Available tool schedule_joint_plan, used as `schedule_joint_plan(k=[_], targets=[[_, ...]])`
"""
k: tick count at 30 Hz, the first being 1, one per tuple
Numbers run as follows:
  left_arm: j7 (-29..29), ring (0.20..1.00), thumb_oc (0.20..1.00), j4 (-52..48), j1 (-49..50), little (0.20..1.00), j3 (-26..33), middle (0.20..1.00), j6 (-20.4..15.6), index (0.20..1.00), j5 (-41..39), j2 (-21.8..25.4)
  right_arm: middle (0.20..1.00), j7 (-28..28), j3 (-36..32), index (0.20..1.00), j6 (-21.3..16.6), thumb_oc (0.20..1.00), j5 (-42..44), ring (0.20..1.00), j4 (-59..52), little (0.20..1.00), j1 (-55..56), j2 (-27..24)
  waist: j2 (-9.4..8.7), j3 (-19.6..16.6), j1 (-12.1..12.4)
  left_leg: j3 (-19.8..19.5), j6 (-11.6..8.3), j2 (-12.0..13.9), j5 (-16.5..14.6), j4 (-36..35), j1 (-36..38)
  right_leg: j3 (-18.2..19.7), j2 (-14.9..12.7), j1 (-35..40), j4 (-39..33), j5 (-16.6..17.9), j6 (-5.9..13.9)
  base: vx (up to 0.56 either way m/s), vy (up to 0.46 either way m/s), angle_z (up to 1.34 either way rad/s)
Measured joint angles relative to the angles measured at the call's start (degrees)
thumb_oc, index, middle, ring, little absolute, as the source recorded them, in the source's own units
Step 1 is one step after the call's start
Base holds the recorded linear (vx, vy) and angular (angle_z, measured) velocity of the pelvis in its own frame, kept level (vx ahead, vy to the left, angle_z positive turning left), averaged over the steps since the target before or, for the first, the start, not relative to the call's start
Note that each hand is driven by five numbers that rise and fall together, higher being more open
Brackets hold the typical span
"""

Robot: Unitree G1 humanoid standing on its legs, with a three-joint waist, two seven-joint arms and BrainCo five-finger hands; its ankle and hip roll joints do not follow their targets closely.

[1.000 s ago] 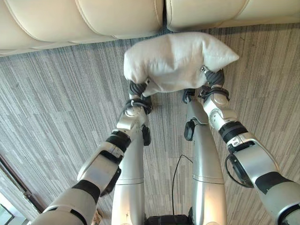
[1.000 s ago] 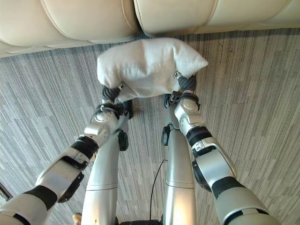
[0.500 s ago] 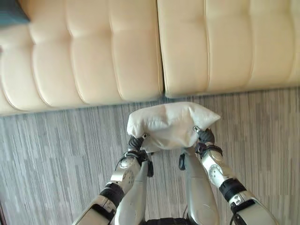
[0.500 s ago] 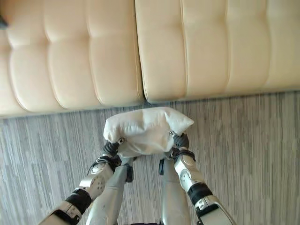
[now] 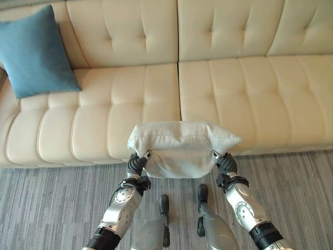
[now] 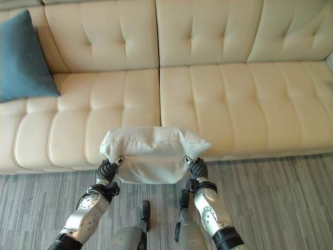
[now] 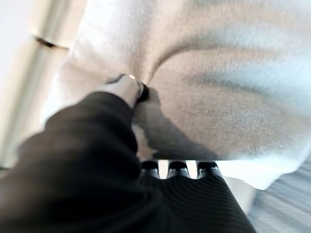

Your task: Pick up all the scattered cushions and arrange them neatly on the sofa.

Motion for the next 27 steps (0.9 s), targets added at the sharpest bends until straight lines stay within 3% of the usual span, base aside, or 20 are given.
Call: schedule_joint_plan(k=[7, 10, 12, 14, 16, 18, 19, 21, 22, 24, 27], targets=[[1.9, 0.2, 0.2, -0.3, 0.8, 0.2, -0.4, 0.2, 0.3, 0.2, 4.8, 0.0, 0.2, -0.2, -0.2, 0.2, 0.0, 0.2, -2.4, 0.2, -1.1, 0.2, 1.5, 0.0, -0.35, -1.5, 0.4, -0.3, 0.78, -0.9, -0.6, 0.0, 0.9, 0.0, -0.4, 0.4, 1.2, -0.5, 0.62, 0.04, 0.151, 0.01], [3.0, 0.2, 0.2, -0.2, 0.2, 0.2, -0.8, 0.2, 0.7, 0.2, 6.6, -0.5, 0.2, -0.8, -0.3, 0.2, 0.0, 0.2, -3.5, 0.2, -1.2, 0.2, 1.9, -0.3, 0.12, -1.2, 0.4, -0.2, 2.48, -1.3, -1.2, 0.7, 1.0, 0.7, -0.8, -4.8, 12.1, -2.8, 2.07, 0.0, 0.168, -0.1], [3.7, 0.2, 0.2, -0.1, 0.1, 0.2, -0.7, 0.2, 0.8, 0.2, 6.9, -0.7, 0.2, -1.3, -0.2, 0.2, 0.0, 0.2, -4.0, 0.2, -1.3, 0.2, 1.8, -1.0, 0.98, -0.6, 0.6, 1.2, 3.01, 0.0, -1.0, 1.2, 1.6, 0.4, -1.2, -9.0, 20.3, -2.3, 3.22, 0.03, 0.004, -0.35], [4.0, 0.2, 0.2, 0.1, -0.4, 0.2, -0.7, 0.2, 1.0, 0.2, 7.0, -0.7, 0.2, -1.5, 0.0, 0.2, 0.0, 0.2, -4.7, 0.2, -1.5, 0.2, 2.3, -0.6, 0.32, -0.2, 0.3, 1.0, 3.3, -0.5, -1.7, 1.2, 2.5, 2.8, -0.3, -13.4, 27.9, -6.8, 4.67, 0.11, -0.097, -0.1], [4.0, 0.2, 0.2, 0.1, -1.2, 0.2, -0.6, 0.2, 1.0, 0.2, 6.9, -0.3, 0.2, -1.8, -0.4, 0.2, 0.0, 0.2, -5.5, 0.2, -1.7, 0.2, 2.0, -0.7, -0.26, 0.1, 0.4, 1.2, 3.35, -0.5, -1.6, 1.0, 1.6, 1.8, 0.3, -15.4, 25.9, -10.1, 5.19, 0.18, -0.151, 0.08], [4.0, 0.2, 0.2, 0.1, -1.1, 0.2, -0.5, 0.2, 1.1, 0.2, 6.9, -0.6, 0.2, -2.0, -0.6, 0.2, 0.0, 0.2, -5.5, 0.2, -1.7, 0.2, 1.5, -0.6, -0.83, 0.3, 0.9, 1.4, 3.19, -0.6, -1.7, 1.0, 0.4, -2.5, 0.4, -13.7, 13.0, -10.2, 5.18, 0.34, -0.221, 0.01], [3.9, 0.2, 0.2, 0.2, -1.0, 0.2, -0.2, 0.2, 1.1, 0.2, 6.9, -0.9, 0.2, -2.0, -0.7, 0.2, 0.0, 0.2, -5.6, 0.2, -1.7, 0.2, 1.6, -0.7, -0.88, 0.4, 1.0, 1.2, 2.79, -0.5, -2.0, 1.1, 0.1, -2.9, 0.8, -13.2, 10.1, -10.1, 5.23, 0.39, -0.212, 0.15], [3.2, 0.2, 0.2, 0.1, -0.4, 0.2, -0.4, 0.2, 1.6, 0.2, 6.9, -1.9, 0.2, -1.9, -2.0, 0.2, 0.1, 0.2, -5.6, 0.2, -1.5, 0.2, 3.8, -0.6, -0.57, 0.4, 0.5, -2.2, 1.37, -0.3, -2.7, 1.3, 0.6, -0.4, 0.8, -9.7, 11.8, -9.9, 4.28, 0.38, -0.206, 0.64], [3.1, 0.2, 0.2, -0.1, 0.0, 0.2, -0.8, 0.2, 1.6, 0.2, 6.9, -2.2, 0.2, -2.1, -2.3, 0.2, 0.2, 0.2, -5.6, 0.2, -1.4, 0.2, 4.6, -0.7, -0.8, 0.4, 0.6, -2.7, 0.9, 0.1, -2.7, 1.1, 1.2, -0.2, 1.3, -8.2, 9.7, -7.1, 3.48, 0.51, -0.319, 0.74], [2.4, 0.2, 0.2, -1.1, 2.2, 0.2, 0.0, 0.2, 1.5, 0.2, 6.8, -3.3, 0.2, -1.8, -2.4, 0.2, 0.4, 0.2, -5.6, 0.2, -0.9, 0.2, 4.9, -0.9, -0.09, 0.1, 0.7, -3.6, -0.89, 2.8, -3.7, 0.5, 2.6, -2.7, 3.5, -6.2, 8.5, -5.2, -0.33, 0.32, -0.222, 0.24], [1.4, 0.2, 0.2, -1.4, 3.0, 0.2, 0.2, 0.2, 1.5, 0.2, 6.4, -3.0, 0.2, -1.4, -2.7, 0.2, 0.4, 0.2, -5.6, 0.2, -1.0, 0.2, 4.6, -1.1, 0.1, 0.0, 0.8, -3.3, -2.9, 4.9, -3.6, 4.2, 1.5, -4.3, 6.0, -3.9, 6.2, -5.5, -2.85, 0.25, -0.209, 0.16]])
